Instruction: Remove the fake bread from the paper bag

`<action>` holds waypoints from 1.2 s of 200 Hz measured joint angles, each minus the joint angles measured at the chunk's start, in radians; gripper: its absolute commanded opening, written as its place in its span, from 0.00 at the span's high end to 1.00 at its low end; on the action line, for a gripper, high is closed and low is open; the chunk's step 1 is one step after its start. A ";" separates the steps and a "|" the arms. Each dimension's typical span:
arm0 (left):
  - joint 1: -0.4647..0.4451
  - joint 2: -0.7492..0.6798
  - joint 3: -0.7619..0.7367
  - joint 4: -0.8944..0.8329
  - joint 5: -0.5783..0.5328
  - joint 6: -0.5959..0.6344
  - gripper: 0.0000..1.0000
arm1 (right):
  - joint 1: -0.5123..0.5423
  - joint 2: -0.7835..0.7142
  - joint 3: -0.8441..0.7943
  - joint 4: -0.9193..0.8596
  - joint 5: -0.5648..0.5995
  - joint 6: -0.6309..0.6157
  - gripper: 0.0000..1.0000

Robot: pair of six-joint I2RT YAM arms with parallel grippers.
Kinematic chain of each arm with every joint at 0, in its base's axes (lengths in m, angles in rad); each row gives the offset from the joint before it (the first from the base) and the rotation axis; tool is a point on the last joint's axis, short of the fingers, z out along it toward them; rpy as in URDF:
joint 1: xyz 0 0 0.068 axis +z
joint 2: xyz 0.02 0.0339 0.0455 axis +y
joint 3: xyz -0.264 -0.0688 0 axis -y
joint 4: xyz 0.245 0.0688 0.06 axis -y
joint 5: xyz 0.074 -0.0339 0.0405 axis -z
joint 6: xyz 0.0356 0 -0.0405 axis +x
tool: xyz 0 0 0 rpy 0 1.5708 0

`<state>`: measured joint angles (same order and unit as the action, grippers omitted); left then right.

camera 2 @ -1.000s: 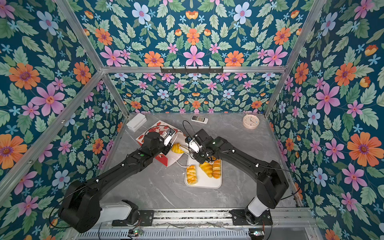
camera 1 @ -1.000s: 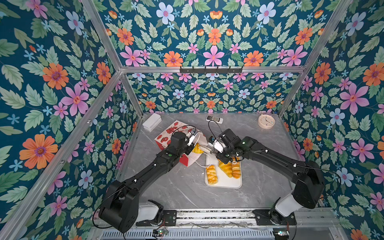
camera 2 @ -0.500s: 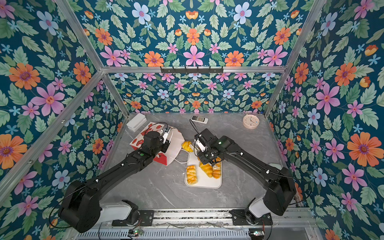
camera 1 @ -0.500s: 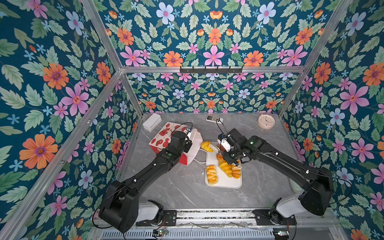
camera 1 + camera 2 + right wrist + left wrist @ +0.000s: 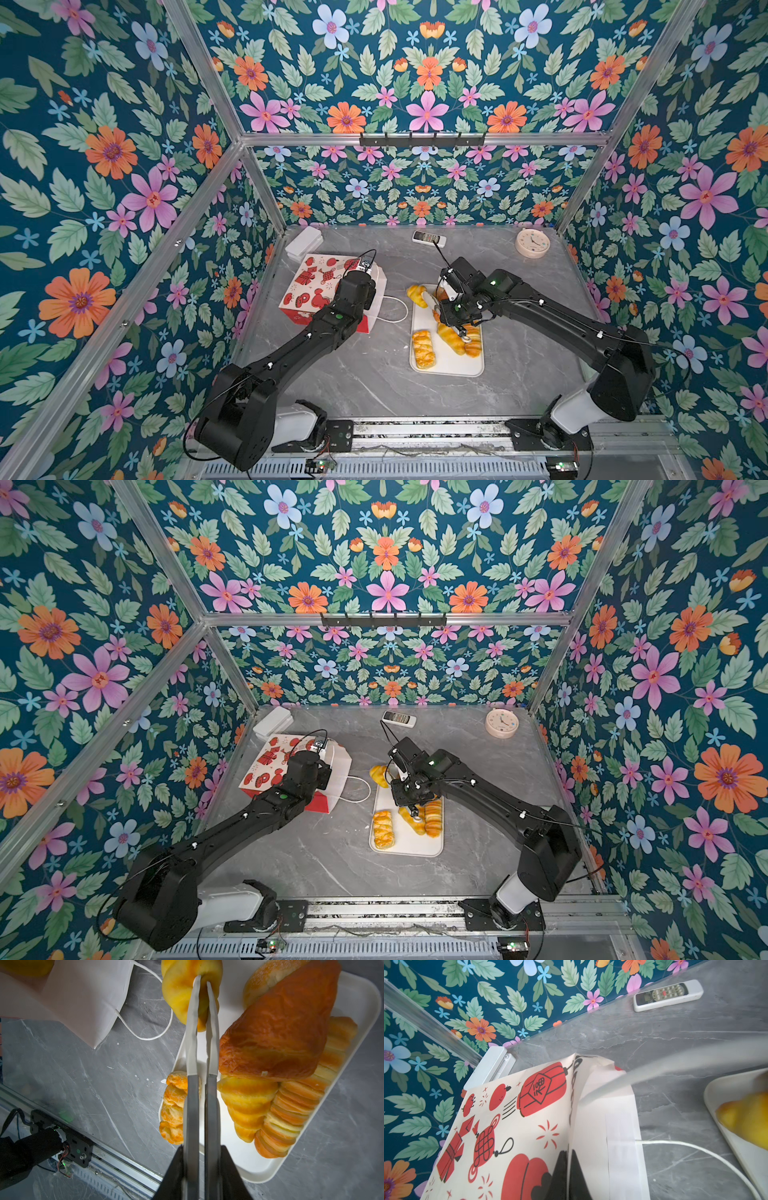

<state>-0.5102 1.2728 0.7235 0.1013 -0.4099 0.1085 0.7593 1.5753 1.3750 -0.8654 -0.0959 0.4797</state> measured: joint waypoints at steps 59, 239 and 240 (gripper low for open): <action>0.000 -0.064 -0.083 0.100 -0.016 -0.015 1.00 | 0.066 0.068 0.063 -0.069 0.071 0.112 0.77; -0.009 -0.114 -0.121 0.159 0.067 -0.056 1.00 | 0.100 0.112 0.010 -0.080 0.151 0.253 0.60; -0.009 -0.114 -0.121 0.159 0.067 -0.055 1.00 | 0.100 0.111 0.010 -0.079 0.151 0.253 0.60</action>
<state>-0.5190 1.1587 0.6029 0.2607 -0.3431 0.0536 0.8593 1.6863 1.3853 -0.9447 0.0547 0.7330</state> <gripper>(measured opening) 0.053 0.397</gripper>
